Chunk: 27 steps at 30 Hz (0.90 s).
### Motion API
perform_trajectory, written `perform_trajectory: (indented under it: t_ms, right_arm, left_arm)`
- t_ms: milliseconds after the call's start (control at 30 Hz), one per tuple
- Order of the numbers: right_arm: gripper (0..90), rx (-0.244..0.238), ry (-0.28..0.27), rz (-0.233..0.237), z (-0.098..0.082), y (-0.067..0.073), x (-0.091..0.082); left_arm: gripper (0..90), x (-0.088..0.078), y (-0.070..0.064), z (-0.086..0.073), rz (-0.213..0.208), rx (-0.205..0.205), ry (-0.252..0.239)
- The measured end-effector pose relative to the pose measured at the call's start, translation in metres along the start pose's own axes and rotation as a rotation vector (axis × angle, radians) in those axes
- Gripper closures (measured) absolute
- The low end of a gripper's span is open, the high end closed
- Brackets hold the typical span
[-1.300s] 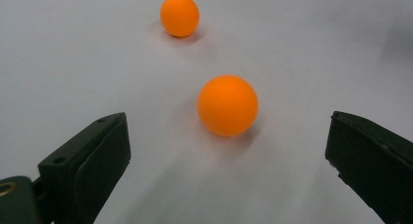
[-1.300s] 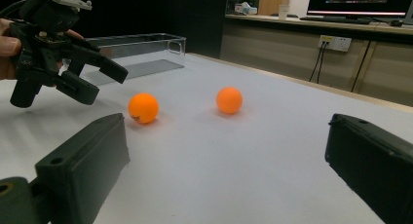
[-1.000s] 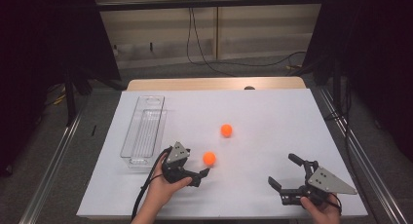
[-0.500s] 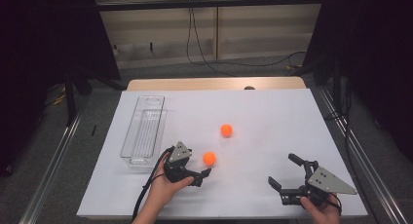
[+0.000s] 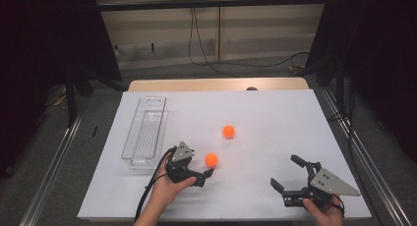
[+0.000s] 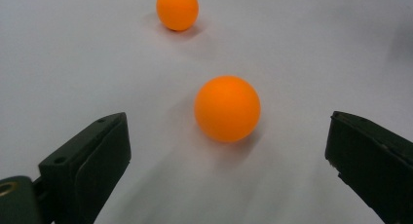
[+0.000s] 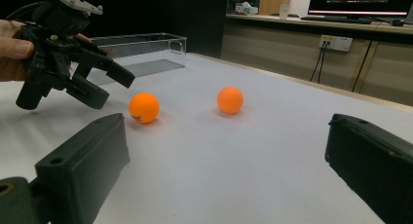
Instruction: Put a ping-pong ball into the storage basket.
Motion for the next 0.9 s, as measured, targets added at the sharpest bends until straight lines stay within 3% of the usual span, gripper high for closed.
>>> perform_trajectory:
  t_ms: [633,900]
  right_arm:
    - [1.3,-0.004,0.003,0.005,0.000,0.000,0.000]
    - [1.4,-0.002,0.002,0.006,0.000,0.000,0.000]
  left_arm:
    - [2.8,0.008,-0.004,0.003,-0.008,0.018,0.024]
    - [2.8,0.011,-0.004,0.004,-0.015,0.001,0.029]
Point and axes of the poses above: each handheld gripper's, and its own axes: x roughly forward along the jaws, z roughly out of its top, y roughly to its left, the point moved 1 cm from there along x, roughly forward along the jaws, and after that the axes turned 9 degrees about -x, right-handed, at the moved point
